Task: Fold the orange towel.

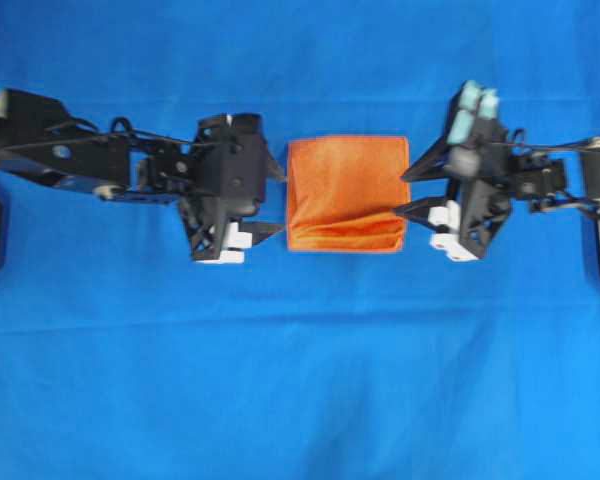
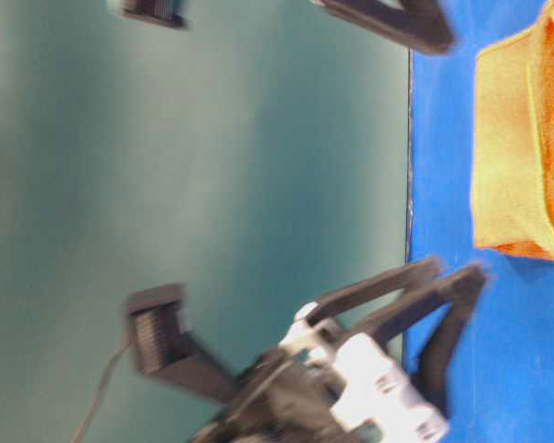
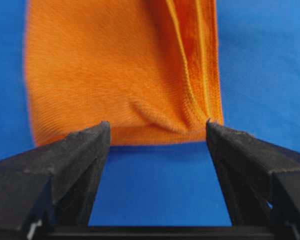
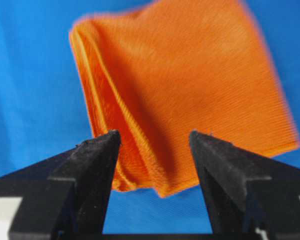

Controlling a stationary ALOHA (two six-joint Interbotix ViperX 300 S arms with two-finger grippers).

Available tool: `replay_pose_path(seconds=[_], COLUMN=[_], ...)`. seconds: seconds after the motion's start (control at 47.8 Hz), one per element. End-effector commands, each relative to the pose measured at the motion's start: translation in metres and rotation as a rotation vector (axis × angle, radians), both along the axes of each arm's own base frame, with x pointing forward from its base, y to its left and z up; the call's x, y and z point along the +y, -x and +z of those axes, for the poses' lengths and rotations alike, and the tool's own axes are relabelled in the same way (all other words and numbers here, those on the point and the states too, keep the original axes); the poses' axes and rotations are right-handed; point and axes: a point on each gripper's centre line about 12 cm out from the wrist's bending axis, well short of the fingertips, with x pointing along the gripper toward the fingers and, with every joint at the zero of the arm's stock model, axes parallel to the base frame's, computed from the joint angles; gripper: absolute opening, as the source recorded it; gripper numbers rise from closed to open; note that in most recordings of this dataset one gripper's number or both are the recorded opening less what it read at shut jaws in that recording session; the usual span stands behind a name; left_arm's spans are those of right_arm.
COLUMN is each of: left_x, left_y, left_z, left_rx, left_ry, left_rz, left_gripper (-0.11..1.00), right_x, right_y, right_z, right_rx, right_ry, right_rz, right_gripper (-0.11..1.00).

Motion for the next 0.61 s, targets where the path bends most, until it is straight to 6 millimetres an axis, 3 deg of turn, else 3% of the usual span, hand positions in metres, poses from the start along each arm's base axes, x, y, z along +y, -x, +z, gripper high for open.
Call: replay_pose_path(seconds=[0.0,0.293,0.439,0.586], left_x=[0.001,0.001,0.002,-0.002], left_y=[0.01,0.06,0.092,0.121], left_z=[0.036,0.074,0.082,0.091], left_rx=[-0.073,-0.196,-0.29,-0.369], left_ry=[-0.011,-0.041,-0.045,-0.043], left_rz=[0.002,0.002,0.024,0.031], left_gripper=[0.7,0.7,0.7,0.7], right_x=[-0.002,-0.006,-0.006,-0.005], right_y=[0.008,0.065,0.09,0.11], right_z=[0.032,0.078,0.078,0.065], right_rx=[-0.065,-0.183,-0.212,-0.226], right_ry=[0.038,0.119,0.134,0.141], right_rz=[-0.016,-0.072,-0.092,-0.093], right_gripper=[0.61,0.61,0.6,0.6])
